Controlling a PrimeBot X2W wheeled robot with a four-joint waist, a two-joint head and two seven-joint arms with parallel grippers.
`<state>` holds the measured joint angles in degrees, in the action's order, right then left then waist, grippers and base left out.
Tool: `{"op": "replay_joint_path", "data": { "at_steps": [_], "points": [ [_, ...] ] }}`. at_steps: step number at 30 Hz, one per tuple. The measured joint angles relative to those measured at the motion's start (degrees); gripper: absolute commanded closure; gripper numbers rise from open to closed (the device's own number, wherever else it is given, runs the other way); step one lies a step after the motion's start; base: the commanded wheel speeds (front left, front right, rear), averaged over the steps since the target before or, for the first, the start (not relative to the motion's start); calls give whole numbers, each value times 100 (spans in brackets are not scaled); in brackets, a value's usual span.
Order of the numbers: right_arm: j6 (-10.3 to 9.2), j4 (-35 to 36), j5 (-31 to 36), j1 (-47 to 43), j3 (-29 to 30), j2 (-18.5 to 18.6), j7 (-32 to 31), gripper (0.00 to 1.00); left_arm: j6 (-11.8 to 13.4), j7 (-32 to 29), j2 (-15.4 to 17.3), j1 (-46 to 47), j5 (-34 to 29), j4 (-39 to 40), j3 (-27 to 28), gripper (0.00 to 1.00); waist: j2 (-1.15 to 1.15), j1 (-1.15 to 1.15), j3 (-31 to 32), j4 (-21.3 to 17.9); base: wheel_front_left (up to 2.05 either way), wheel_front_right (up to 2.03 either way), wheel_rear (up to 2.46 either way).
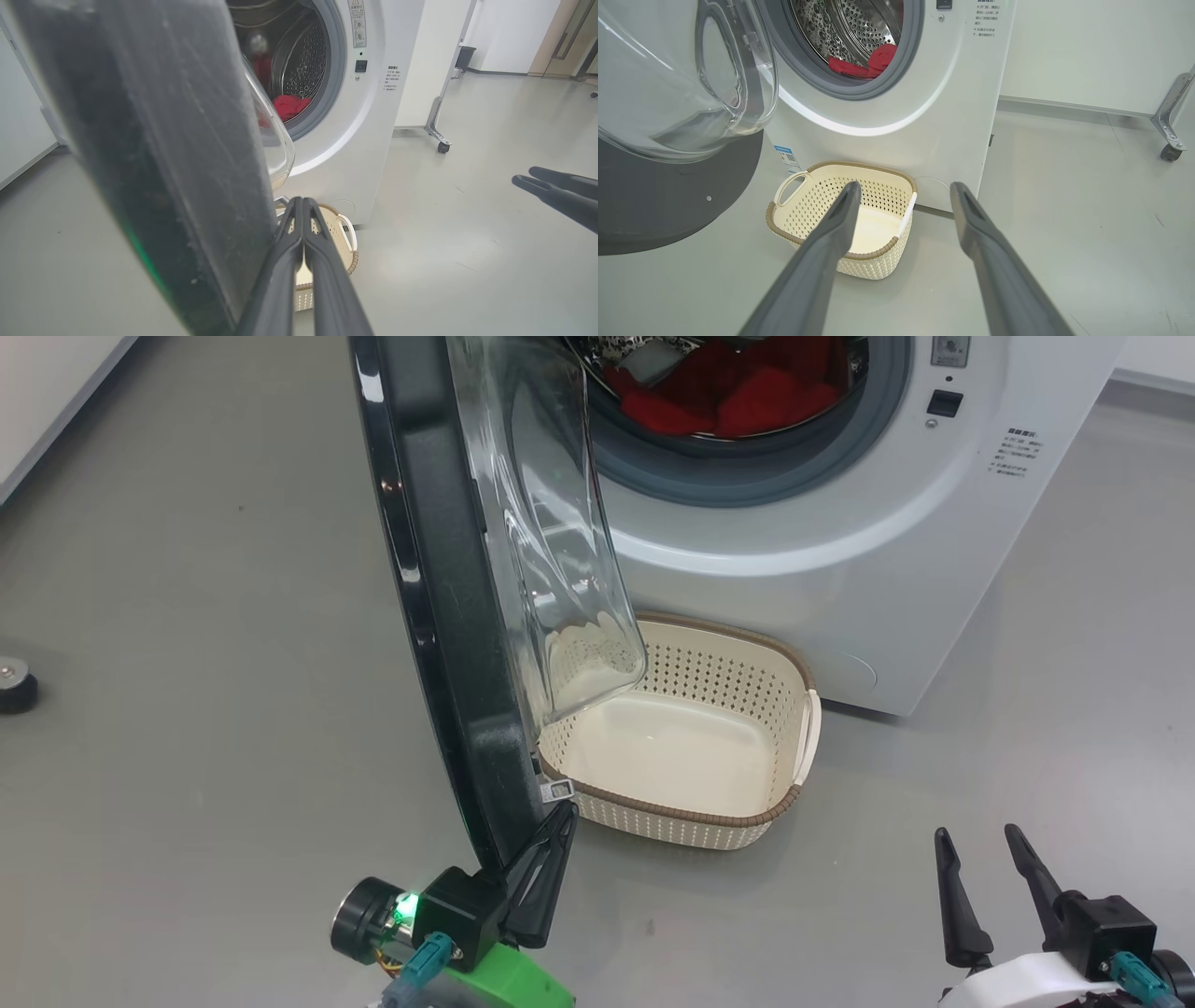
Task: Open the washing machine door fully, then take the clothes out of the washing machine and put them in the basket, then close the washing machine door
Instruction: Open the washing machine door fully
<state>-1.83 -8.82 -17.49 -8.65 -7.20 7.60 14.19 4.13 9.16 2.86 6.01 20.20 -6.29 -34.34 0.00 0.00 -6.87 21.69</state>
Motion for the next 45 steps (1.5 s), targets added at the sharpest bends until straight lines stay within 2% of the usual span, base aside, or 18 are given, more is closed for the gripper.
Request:
{"op": "replay_joint_path", "data": {
  "at_steps": [12,27,37,45],
  "points": [
    [24,35,0,1,145,7,0,0,19,166,-20,52,146,-68,-92,100,0,0,-52,251,0,0,0],
    [76,24,9,-12,235,21,0,0,124,328,-31,46,256,-131,19,100,0,1,-34,742,0,0,0],
    [229,-63,110,-5,33,21,0,0,212,411,-13,-88,238,-131,598,100,0,0,30,949,0,0,0],
    [235,-89,148,21,27,20,0,0,212,453,54,-174,179,-144,988,100,0,0,75,948,0,0,0]
  ]
}}
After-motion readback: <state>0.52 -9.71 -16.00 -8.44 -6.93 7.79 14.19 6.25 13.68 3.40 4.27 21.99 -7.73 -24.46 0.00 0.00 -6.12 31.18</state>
